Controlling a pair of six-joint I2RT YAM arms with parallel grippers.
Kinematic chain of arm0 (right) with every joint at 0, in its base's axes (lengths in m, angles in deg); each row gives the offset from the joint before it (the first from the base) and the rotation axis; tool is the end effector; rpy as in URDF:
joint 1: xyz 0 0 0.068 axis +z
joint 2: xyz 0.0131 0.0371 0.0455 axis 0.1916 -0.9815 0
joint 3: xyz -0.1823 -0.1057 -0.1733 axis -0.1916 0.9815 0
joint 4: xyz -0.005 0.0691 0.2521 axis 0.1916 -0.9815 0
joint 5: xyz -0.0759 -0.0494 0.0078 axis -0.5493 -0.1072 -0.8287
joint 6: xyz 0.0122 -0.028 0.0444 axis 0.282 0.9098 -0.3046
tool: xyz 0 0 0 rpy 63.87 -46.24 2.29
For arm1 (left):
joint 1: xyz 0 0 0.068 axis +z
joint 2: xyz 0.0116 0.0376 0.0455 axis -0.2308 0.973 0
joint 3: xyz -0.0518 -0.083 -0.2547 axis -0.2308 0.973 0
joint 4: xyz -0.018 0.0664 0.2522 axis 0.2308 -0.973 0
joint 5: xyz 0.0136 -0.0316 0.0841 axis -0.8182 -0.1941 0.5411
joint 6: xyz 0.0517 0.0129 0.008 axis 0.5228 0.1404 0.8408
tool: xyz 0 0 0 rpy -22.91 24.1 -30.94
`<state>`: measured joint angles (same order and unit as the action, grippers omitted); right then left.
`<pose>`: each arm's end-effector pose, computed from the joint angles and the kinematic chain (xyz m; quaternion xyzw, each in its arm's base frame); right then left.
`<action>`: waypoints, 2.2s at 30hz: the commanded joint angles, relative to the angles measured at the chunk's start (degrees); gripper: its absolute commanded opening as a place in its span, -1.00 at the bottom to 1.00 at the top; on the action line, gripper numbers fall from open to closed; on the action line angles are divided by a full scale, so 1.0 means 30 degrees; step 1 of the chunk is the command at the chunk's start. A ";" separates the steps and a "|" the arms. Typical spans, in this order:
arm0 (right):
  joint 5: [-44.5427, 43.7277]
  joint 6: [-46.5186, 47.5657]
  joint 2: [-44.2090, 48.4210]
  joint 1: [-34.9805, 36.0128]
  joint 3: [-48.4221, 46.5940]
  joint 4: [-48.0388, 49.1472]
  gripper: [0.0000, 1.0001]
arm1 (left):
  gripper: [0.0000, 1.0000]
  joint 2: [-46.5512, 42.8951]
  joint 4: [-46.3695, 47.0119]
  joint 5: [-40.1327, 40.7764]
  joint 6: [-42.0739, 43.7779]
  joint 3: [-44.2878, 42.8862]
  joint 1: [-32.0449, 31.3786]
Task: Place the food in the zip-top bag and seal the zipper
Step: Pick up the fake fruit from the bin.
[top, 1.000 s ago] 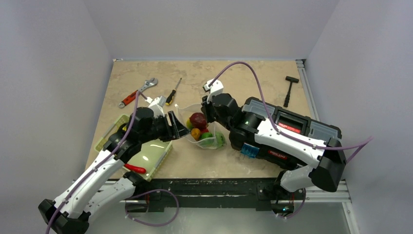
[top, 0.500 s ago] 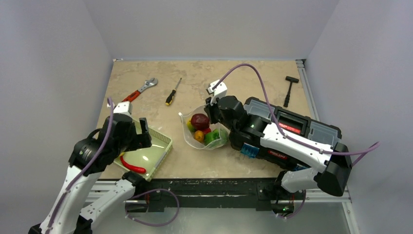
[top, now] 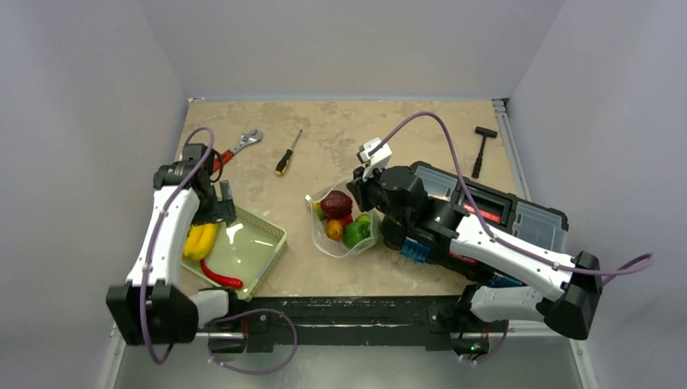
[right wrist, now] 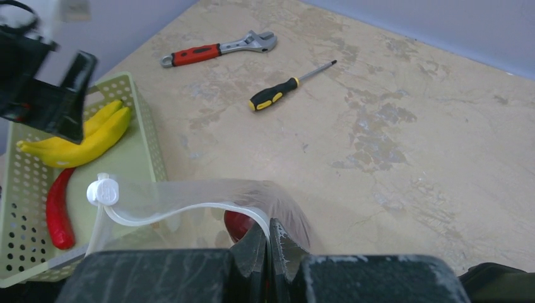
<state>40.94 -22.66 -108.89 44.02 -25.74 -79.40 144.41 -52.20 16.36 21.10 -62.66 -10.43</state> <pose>0.1658 0.2201 0.3490 -0.2169 0.7682 0.2311 0.5563 0.2016 0.0209 0.2945 -0.1995 0.9617 0.1323 0.1336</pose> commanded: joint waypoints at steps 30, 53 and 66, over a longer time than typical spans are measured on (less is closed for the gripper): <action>-0.0106 0.0028 0.2088 0.0753 0.0471 0.1854 -1.00 | 0.19 0.8441 0.3844 0.3274 0.4301 0.0439 0.1071; -0.0282 -0.0157 0.1141 0.0747 0.0393 0.1755 -1.00 | -1.00 -0.1980 0.2246 -0.3018 0.0118 -0.1138 0.0513; -0.3555 -0.3118 -0.0807 0.0745 -0.0650 0.1740 -1.00 | -1.00 -0.9803 1.1548 -1.6268 -1.0434 0.2674 -0.0043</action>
<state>35.26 -25.87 -110.36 46.05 -24.01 -76.99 117.63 -29.38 -20.01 4.20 -57.09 -9.09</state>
